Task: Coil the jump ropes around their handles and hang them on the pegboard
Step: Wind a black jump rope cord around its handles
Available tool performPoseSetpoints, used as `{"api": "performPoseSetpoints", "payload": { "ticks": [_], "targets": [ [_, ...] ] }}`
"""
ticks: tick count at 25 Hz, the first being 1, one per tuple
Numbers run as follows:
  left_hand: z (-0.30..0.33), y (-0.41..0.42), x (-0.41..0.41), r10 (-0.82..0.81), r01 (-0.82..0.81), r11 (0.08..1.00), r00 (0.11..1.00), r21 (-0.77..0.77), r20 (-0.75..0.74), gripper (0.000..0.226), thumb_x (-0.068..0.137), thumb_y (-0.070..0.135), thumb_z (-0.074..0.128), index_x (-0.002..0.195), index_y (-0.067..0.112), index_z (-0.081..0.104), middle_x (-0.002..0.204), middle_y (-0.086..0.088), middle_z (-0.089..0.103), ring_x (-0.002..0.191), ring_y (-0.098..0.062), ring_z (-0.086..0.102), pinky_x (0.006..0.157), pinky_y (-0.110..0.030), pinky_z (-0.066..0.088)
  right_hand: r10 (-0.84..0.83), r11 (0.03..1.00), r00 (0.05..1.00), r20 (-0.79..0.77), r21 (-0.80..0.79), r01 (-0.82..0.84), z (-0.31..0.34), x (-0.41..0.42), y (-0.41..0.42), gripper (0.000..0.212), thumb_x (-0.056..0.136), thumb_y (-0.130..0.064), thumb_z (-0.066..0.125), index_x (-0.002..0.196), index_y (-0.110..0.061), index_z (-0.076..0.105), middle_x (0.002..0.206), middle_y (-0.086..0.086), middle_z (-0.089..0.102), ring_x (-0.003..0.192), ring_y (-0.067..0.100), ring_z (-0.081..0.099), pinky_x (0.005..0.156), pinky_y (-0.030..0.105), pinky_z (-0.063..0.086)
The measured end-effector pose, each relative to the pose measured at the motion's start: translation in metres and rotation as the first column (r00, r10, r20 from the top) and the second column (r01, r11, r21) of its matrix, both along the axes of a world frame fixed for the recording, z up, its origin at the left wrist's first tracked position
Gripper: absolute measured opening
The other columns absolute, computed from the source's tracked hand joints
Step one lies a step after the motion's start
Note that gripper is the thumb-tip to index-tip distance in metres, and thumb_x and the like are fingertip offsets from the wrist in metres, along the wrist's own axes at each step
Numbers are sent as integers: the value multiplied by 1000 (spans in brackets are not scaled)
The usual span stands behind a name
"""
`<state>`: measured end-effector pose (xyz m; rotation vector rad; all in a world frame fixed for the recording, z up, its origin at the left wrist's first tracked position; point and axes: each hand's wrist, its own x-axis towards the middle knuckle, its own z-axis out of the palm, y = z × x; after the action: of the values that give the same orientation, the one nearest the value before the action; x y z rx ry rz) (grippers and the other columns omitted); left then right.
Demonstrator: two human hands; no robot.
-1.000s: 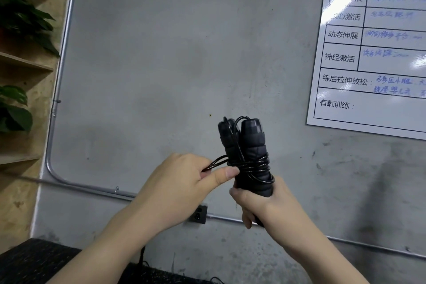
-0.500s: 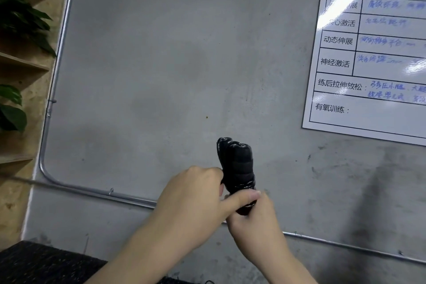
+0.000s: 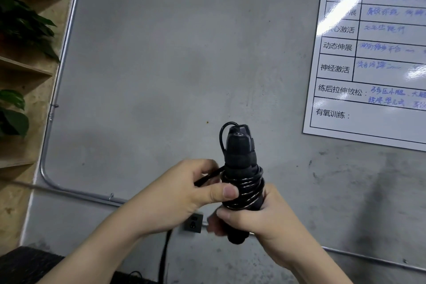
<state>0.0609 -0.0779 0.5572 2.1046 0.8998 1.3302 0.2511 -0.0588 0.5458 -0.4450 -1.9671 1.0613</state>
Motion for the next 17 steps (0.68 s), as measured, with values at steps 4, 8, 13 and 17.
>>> {"api": "performPoseSetpoints", "payload": {
  "ticks": [4,8,13,17],
  "targets": [
    [3,6,-11,249,-244,967,966,72,-73,106,51,93,71,94,-3,64,77,-5,55,73,-17,47,73,-45,44,-129,990,985,-113,36,133,-3,-10,3,17,70,-10,77,87,-14,78,81,31,67,83,45,73,70,61,59],
    [2,-3,-5,286,-267,948,954,173,-92,76,70,88,62,89,14,66,84,-21,65,70,-30,58,75,-55,53,-190,980,971,-143,32,196,2,-11,1,7,74,-7,76,80,-6,72,65,24,62,55,23,65,50,24,48],
    [-2,-7,1,376,-333,901,919,277,-117,48,88,70,51,82,22,58,66,-4,49,60,-17,43,61,-51,44,-320,936,935,-153,100,336,3,-10,10,10,81,3,77,86,0,68,72,33,59,56,21,55,51,24,45],
    [-7,-6,13,475,-408,849,868,335,-146,42,93,67,50,93,26,62,55,11,49,52,-12,44,52,-32,39,-380,909,891,-250,80,410,-11,-24,15,12,68,-3,71,74,-13,69,59,16,59,57,19,50,52,32,42]
  ]
}}
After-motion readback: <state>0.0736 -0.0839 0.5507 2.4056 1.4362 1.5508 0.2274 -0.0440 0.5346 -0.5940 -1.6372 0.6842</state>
